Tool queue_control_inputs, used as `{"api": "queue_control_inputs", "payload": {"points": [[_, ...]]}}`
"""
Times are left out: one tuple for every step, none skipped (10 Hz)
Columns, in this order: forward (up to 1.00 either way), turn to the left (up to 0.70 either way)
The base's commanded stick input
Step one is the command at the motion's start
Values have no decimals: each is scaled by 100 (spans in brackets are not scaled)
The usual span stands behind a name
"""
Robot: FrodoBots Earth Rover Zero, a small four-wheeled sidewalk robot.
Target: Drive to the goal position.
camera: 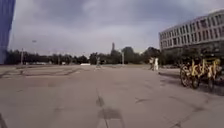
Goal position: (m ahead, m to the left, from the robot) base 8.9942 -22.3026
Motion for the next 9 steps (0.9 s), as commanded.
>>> {"api": "queue_control_inputs", "payload": {"points": [[100, 0], [100, 0], [100, 0], [100, 0], [100, 0], [100, 0], [100, 0], [100, 0], [100, 0]]}}
